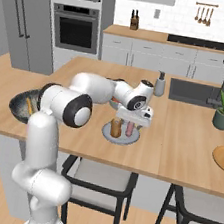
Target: Place one bun and one sausage from the bowl on each plate.
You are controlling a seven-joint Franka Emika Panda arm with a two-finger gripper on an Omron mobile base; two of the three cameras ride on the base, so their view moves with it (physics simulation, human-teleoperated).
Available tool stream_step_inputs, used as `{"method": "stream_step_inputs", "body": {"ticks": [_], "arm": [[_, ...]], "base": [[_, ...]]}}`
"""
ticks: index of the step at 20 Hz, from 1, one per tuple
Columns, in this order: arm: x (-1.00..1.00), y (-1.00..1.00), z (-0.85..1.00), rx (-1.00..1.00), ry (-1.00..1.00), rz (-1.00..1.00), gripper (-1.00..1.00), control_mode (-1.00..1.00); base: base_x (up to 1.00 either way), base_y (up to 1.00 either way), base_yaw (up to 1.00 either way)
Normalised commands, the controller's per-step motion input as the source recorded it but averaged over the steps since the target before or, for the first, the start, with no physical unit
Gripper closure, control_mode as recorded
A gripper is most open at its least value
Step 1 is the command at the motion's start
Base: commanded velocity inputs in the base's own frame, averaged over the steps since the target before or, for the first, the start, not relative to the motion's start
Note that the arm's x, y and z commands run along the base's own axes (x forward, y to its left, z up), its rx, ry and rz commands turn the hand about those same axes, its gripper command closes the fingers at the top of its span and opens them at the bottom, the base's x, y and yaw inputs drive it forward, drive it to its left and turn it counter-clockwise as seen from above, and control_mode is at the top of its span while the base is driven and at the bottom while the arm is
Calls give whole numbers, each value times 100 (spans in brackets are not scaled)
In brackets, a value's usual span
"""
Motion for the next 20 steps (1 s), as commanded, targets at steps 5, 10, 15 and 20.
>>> {"method": "stream_step_inputs", "body": {"ticks": [5,10,15,20], "arm": [[-78,72,61,-3,-5,5,-100,-100],[-32,100,27,-3,0,16,-100,-100],[-1,87,51,2,0,16,-100,-100],[0,80,31,1,0,15,-100,-100]], "base": [[0,0,0],[0,0,0],[0,0,0],[0,0,0]]}}
